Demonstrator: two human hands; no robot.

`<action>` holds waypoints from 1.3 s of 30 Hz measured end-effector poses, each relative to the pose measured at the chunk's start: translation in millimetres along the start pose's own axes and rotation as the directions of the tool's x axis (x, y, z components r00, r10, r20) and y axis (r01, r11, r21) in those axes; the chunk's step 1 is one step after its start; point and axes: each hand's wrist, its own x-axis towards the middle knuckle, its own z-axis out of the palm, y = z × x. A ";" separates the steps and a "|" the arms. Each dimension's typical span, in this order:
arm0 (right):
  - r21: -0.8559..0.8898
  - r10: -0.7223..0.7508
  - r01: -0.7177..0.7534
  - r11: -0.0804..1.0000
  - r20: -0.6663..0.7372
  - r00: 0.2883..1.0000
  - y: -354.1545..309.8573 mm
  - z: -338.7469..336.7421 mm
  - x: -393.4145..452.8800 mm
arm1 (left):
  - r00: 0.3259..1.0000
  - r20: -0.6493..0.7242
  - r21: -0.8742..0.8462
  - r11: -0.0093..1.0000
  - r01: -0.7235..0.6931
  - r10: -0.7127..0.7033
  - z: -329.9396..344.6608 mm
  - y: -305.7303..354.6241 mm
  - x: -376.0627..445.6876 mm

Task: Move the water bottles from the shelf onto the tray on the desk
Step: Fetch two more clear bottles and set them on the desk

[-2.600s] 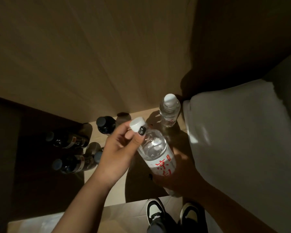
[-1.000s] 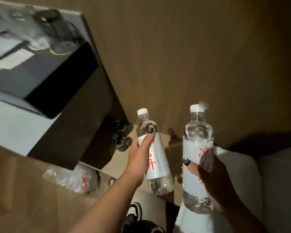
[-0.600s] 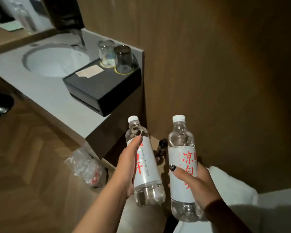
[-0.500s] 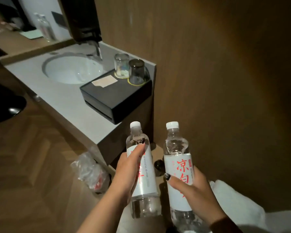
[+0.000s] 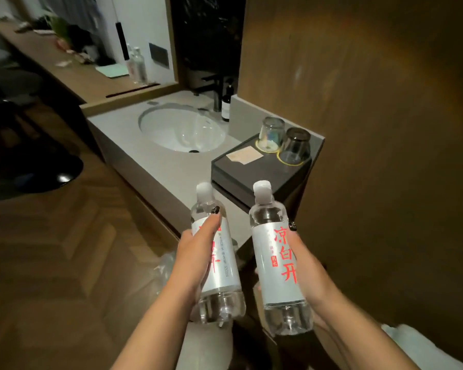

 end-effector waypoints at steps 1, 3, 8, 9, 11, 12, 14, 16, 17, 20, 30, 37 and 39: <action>-0.023 0.002 -0.002 1.000 -0.006 1.000 -0.2 15.2 5.2 | 1.000 0.008 0.004 1.000 -0.002 0.002 -15.0 5.5 3.4; -0.052 -0.001 0.000 0.999 -0.021 1.000 -0.6 47.9 15.9 | 1.000 -0.004 0.048 0.999 0.003 -0.003 -46.1 16.6 11.8; -0.045 0.004 -0.008 0.999 -0.088 0.996 6.6 131.8 50.8 | 0.999 -0.031 0.129 0.991 0.029 -0.026 -126.1 47.7 31.9; -0.047 0.003 -0.007 0.999 -0.088 0.996 8.1 146.9 58.1 | 0.999 -0.032 0.140 0.990 0.028 -0.024 -141.0 54.2 35.4; -0.056 0.005 -0.010 0.998 -0.089 0.996 9.0 173.9 72.7 | 0.999 -0.047 0.146 0.989 0.019 -0.012 -167.8 65.3 40.9; -0.063 0.010 -0.015 0.998 -0.085 0.996 7.8 187.1 79.7 | 0.998 -0.060 0.143 0.989 0.021 -0.012 -179.9 70.6 44.2; -0.083 0.007 -0.011 0.996 -0.058 0.998 4.0 211.7 92.3 | 0.996 -0.086 0.130 0.991 0.042 -0.031 -201.5 78.7 51.6; -0.104 0.009 -0.012 0.994 -0.030 1.000 1.0 233.1 105.9 | 0.994 -0.098 0.084 0.995 0.054 -0.046 -221.9 84.5 62.8; -0.118 0.007 -0.009 0.993 -0.016 1.000 -1.1 243.2 111.9 | 0.994 -0.096 0.038 0.997 0.060 -0.056 -231.3 87.0 69.1; -0.155 -0.010 0.011 0.988 0.009 1.000 -8.3 267.6 133.8 | 0.993 -0.081 -0.065 0.995 0.078 -0.083 -253.0 98.8 86.1; -0.131 0.039 -0.028 0.991 0.077 0.996 -48.4 320.2 237.1 | 0.997 -0.074 -0.115 0.993 0.001 -0.009 -286.8 161.6 174.2; -0.282 -0.007 0.032 0.959 0.090 0.996 -101.7 347.9 321.1 | 0.987 -0.154 -0.172 0.985 0.024 -0.051 -286.7 224.5 257.8; -0.327 -0.044 0.067 0.943 0.075 0.996 -115.7 354.6 338.8 | 0.989 -0.148 -0.102 0.995 -0.019 0.003 -290.5 237.3 274.6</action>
